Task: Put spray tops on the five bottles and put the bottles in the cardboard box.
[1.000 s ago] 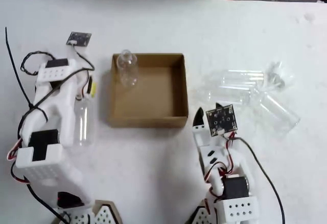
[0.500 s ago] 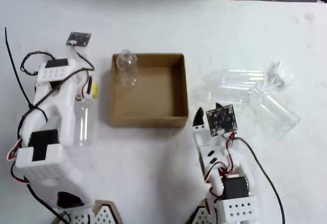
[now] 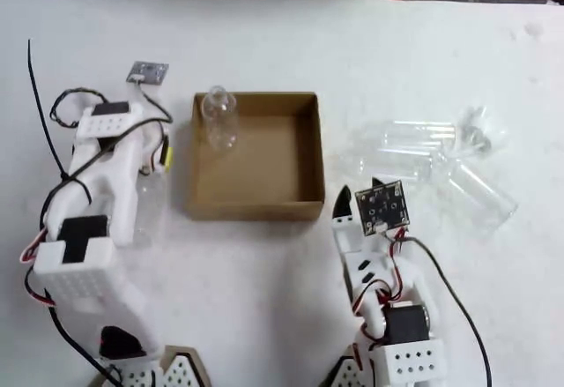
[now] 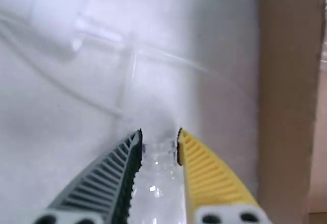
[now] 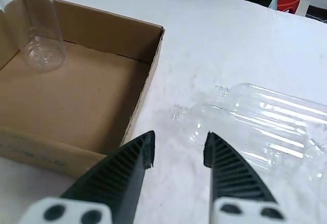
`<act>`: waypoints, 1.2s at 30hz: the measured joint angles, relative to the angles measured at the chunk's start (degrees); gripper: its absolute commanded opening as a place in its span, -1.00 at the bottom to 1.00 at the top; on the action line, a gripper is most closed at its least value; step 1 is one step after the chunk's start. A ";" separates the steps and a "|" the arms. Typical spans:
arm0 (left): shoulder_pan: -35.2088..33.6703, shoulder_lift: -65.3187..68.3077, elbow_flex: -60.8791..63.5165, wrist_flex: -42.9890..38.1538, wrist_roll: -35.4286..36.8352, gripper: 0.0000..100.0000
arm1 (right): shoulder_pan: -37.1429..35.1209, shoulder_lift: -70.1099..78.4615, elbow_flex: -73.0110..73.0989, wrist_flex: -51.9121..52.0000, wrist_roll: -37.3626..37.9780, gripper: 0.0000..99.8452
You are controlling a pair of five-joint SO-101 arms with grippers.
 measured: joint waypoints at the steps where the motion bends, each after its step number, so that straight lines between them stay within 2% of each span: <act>1: 0.00 0.35 -0.44 0.53 0.00 -0.86 | 0.00 0.00 0.00 0.00 0.00 -0.71; 7: 0.00 0.44 -0.88 2.02 0.26 -0.86 | 0.00 0.00 0.00 0.00 0.00 -0.72; 20: 0.18 -3.87 -12.31 16.35 0.26 -0.86 | 0.00 0.00 0.00 0.00 0.00 -0.72; 24: 0.26 -7.65 -12.40 18.99 0.44 -0.96 | 0.00 0.00 0.00 0.00 0.00 -0.72; 36: 1.76 -26.99 -12.40 24.44 0.79 -0.95 | 0.00 0.00 0.00 0.00 0.00 -0.72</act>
